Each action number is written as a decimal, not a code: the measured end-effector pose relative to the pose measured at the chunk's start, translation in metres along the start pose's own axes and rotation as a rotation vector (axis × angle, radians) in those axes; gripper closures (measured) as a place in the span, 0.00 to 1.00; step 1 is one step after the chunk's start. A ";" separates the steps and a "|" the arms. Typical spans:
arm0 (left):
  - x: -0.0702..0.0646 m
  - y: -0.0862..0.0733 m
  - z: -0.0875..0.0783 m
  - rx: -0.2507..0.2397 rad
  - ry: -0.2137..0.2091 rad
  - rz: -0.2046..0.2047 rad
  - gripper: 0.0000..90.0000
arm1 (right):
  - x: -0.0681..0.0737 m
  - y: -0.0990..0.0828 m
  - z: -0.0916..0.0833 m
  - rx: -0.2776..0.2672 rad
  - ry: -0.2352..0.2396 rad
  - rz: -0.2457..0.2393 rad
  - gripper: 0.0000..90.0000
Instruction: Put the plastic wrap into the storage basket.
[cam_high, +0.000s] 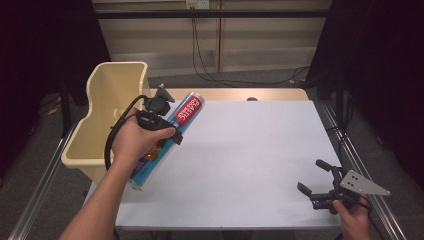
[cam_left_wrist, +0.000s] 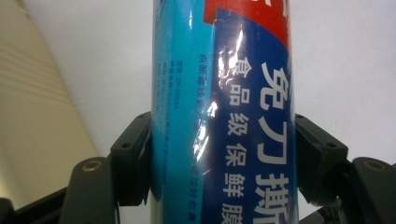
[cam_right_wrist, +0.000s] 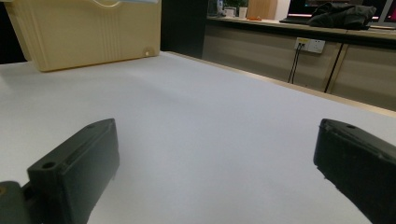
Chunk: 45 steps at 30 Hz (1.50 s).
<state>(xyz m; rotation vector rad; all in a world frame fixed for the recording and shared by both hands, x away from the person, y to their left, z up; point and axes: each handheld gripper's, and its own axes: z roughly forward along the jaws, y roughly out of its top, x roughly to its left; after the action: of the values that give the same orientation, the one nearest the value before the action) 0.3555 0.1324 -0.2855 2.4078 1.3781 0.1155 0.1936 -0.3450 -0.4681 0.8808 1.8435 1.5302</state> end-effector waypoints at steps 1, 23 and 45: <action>0.000 0.000 0.000 0.000 0.000 0.000 0.36 | 0.000 0.000 0.000 0.000 0.000 0.000 0.00; 0.044 -0.013 -0.047 -0.019 0.052 -0.141 0.36 | 0.000 0.000 -0.001 -0.003 -0.006 0.005 0.00; 0.091 -0.039 -0.068 -0.054 0.115 -0.293 0.36 | 0.001 0.000 0.001 -0.001 -0.005 0.004 0.00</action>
<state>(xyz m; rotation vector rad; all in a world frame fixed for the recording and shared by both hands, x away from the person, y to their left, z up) 0.3545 0.2452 -0.2456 2.1573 1.7387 0.2145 0.1941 -0.3436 -0.4681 0.8867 1.8383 1.5304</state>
